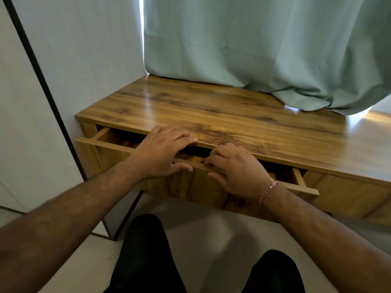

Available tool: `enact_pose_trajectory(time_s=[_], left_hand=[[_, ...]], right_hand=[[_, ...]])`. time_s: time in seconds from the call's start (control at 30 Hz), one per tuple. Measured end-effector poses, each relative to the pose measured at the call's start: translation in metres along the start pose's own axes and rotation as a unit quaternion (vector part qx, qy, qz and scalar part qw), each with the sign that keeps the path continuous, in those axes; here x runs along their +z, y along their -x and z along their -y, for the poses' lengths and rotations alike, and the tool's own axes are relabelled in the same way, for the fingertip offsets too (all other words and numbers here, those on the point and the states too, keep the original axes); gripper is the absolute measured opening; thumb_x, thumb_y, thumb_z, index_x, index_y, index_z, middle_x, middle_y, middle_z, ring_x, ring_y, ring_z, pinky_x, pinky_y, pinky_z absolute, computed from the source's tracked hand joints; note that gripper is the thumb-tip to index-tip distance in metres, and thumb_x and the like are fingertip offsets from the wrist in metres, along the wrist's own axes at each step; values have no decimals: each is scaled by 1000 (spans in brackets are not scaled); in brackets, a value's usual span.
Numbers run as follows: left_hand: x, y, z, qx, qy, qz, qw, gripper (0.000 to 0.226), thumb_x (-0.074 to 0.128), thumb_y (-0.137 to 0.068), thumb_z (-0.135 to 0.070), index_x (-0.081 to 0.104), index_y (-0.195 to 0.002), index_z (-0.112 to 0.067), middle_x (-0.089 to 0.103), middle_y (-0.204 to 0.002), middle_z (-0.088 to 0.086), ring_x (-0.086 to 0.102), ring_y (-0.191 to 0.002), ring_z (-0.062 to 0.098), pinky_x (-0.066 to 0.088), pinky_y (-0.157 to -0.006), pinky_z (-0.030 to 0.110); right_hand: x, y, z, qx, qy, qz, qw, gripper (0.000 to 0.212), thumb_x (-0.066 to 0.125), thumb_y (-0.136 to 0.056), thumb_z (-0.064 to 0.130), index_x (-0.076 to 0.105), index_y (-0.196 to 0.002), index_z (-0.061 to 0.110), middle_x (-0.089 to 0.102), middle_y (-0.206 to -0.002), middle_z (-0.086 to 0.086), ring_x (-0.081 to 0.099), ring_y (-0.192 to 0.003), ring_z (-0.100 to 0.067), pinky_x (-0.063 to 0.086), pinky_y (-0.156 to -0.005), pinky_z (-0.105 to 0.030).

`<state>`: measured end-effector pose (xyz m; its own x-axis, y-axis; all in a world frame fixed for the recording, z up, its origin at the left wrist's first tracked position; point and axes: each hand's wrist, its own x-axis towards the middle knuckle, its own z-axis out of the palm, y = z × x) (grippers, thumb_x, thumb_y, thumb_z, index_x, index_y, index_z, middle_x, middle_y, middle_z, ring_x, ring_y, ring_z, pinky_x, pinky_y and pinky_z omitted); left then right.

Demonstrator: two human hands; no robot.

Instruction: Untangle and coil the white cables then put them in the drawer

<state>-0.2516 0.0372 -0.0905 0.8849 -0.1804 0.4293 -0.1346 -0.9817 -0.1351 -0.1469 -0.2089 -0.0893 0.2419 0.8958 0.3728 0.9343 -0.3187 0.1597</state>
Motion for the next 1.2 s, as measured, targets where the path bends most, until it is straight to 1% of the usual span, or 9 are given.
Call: enact_pose_trajectory(time_s=[0.07,0.17,0.27,0.4,0.5,0.67,0.87,1.07,1.2], left_hand=[[8,-4,-2,-16,-21,-6,1000,82,49,-91,-74,37,-155,-25,46,-154,-2,39,-143,18,36,-116,44],[21,-11,-2,-45,-13,-8,999,78,44,-97,-70,37,-156,-19,44,-158,2,35,-149,20,32,-121,46],[35,-20,-1,-77,-7,-19,997,73,40,-99,-67,40,-155,-19,46,-157,3,39,-147,21,31,-120,47],[45,-33,0,-102,-11,-65,993,59,48,-97,-64,52,-140,-24,57,-139,-1,51,-129,21,40,-109,46],[52,-36,0,-111,-15,-92,989,54,52,-95,-63,55,-132,-24,59,-129,-1,54,-120,22,42,-101,46],[57,-37,4,-115,-10,-102,988,52,56,-93,-64,56,-129,-25,59,-127,-3,53,-118,21,42,-99,45],[55,-37,5,-111,11,-104,988,52,61,-89,-64,58,-125,-27,59,-124,-5,53,-116,19,40,-98,43],[46,-40,7,-97,23,-92,991,57,59,-86,-71,59,-125,-30,59,-121,-7,52,-114,16,42,-96,42],[29,-55,10,-80,54,-100,990,47,50,-93,-64,62,-123,-29,63,-115,-7,55,-110,15,44,-93,41]], right_hand=[[9,1,-4,46,23,-18,998,48,60,-95,49,59,-137,25,57,-127,4,52,-116,-20,49,-98,-41],[20,2,-14,130,37,-45,990,67,61,-92,56,52,-147,20,54,-137,0,49,-127,-23,46,-107,-43],[29,0,-23,179,40,-66,981,73,68,-88,57,54,-146,16,55,-137,-3,49,-127,-26,47,-106,-45],[33,-6,-29,190,60,-74,977,62,75,-86,45,58,-140,18,58,-130,-3,53,-120,-26,49,-100,-44],[39,-10,-28,204,72,-93,972,57,76,-85,43,61,-133,18,59,-125,-5,54,-115,-27,48,-97,-43],[45,-10,-26,210,91,-115,967,54,78,-83,43,63,-129,17,60,-119,-6,54,-109,-28,48,-92,-44],[42,-10,-24,220,84,-103,966,55,77,-84,45,62,-130,19,58,-119,-4,52,-109,-26,47,-92,-42],[34,-15,-23,228,48,-116,966,45,62,-93,54,66,-124,22,61,-115,0,54,-107,-22,49,-90,-39],[24,-27,-25,244,-1,-154,957,43,52,-98,53,66,-123,22,64,-114,2,56,-105,-18,51,-87,-39]])
